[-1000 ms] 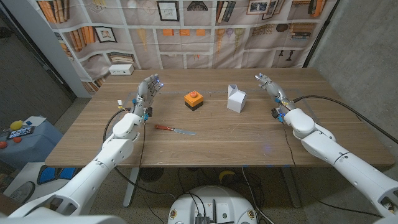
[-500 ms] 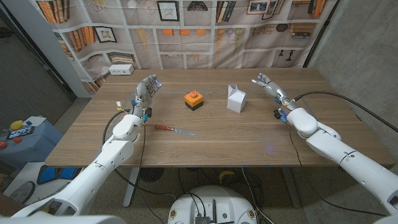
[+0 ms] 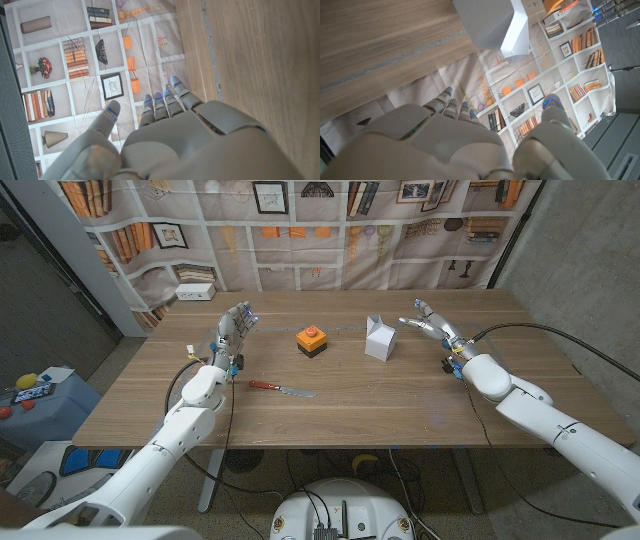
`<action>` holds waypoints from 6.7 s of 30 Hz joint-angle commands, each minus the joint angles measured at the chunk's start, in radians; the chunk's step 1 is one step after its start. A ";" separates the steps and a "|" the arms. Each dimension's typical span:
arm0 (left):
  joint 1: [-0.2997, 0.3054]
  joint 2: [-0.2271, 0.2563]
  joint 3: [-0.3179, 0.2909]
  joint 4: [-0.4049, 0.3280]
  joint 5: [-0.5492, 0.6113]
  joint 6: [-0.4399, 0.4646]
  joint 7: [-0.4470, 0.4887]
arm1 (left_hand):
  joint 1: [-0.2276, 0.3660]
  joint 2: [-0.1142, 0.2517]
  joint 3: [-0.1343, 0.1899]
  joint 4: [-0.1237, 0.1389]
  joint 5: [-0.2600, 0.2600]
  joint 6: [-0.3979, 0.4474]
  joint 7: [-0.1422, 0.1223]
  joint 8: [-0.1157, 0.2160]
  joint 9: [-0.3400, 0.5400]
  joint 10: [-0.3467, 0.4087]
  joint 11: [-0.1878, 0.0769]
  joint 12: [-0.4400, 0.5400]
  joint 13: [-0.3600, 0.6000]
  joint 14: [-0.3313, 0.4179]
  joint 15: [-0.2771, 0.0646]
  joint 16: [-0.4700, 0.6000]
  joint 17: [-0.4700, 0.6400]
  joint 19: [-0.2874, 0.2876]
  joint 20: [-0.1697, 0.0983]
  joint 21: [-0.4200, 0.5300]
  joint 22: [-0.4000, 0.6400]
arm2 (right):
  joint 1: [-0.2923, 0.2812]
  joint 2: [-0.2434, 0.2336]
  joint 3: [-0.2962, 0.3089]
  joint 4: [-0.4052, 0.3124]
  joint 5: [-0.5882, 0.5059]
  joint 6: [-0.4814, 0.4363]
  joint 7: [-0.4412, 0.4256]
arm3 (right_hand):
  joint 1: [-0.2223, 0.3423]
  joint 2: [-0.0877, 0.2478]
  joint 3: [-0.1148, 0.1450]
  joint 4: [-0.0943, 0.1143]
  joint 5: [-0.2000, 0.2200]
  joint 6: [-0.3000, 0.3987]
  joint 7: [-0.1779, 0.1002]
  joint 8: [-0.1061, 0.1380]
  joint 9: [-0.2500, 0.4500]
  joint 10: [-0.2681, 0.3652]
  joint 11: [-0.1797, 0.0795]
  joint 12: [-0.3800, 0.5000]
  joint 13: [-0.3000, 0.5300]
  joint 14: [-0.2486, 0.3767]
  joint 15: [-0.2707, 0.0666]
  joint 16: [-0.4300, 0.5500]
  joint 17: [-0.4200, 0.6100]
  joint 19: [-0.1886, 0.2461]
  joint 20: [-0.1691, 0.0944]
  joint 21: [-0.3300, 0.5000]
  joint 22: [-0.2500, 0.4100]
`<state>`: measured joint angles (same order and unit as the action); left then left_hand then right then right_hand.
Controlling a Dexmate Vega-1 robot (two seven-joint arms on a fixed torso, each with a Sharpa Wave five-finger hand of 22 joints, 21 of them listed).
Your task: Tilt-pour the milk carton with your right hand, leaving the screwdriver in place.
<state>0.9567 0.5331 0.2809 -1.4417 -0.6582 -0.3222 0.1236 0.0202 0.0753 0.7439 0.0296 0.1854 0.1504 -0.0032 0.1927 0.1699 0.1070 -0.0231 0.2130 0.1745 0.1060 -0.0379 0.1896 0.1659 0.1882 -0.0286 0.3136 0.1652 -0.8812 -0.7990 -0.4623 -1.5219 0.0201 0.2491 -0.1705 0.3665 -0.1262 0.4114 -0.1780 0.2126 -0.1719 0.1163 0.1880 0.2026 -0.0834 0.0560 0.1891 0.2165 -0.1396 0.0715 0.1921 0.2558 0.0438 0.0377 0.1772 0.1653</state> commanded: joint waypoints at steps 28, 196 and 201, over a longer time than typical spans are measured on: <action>0.044 0.010 -0.010 -0.052 0.004 0.034 0.052 | 0.002 0.067 0.008 0.002 0.004 0.021 0.005 -0.004 0.004 0.029 0.009 -0.006 0.005 0.034 -0.007 0.000 0.006 0.027 0.010 -0.012 0.005 | 0.063 -0.001 -0.109 0.021 -0.183 -0.066 0.054 | 0.055 -0.008 0.004 0.010 -0.004 -0.152 0.035 0.006 0.012 -0.059 0.047 0.014 0.025 -0.044 0.043 0.005 0.001 -0.046 0.016 0.004 0.004; -0.048 -0.045 0.045 0.072 -0.037 0.060 -0.036 | -0.005 0.061 0.017 0.037 0.004 0.095 0.023 -0.003 0.008 0.101 0.013 -0.011 0.010 0.133 0.003 -0.006 0.007 0.112 0.050 -0.067 0.008 | 0.081 -0.005 -0.086 -0.031 -0.246 -0.169 -0.094 | 0.394 0.048 0.015 0.028 -0.030 0.415 -0.086 0.382 0.051 0.495 -0.124 0.122 0.094 0.315 -0.096 0.175 0.029 0.297 -0.036 0.026 0.005; -0.047 -0.043 0.045 0.070 -0.036 0.062 -0.034 | -0.005 0.061 0.017 0.038 0.004 0.095 0.022 -0.003 0.008 0.101 0.011 -0.012 0.010 0.133 0.003 -0.006 0.007 0.113 0.051 -0.069 0.008 | 0.075 -0.043 -0.072 -0.081 -0.247 -0.215 -0.050 | 0.393 0.049 0.013 0.028 -0.030 0.415 -0.087 0.381 0.049 0.501 -0.127 0.123 0.094 0.316 -0.096 0.176 0.029 0.299 -0.036 0.026 0.005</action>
<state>0.9141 0.4891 0.3255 -1.3750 -0.6942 -0.2644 0.0896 0.0202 0.0752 0.7578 0.0633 0.1854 0.2397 0.0179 0.1886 0.1744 0.2035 -0.0124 0.2035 0.1791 0.2323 -0.0357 0.1848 0.1696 0.2956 0.0180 0.2477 0.1698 -0.7909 -0.7752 -0.5637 -1.5077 -0.2207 0.1200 -0.2925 0.7622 -0.0875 0.4290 -0.1519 0.1847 0.2374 0.0354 0.5630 0.2506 0.4060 -0.0715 0.3124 0.3090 0.1703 -0.0304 0.3592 0.2809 0.3341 0.0054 0.1966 0.1650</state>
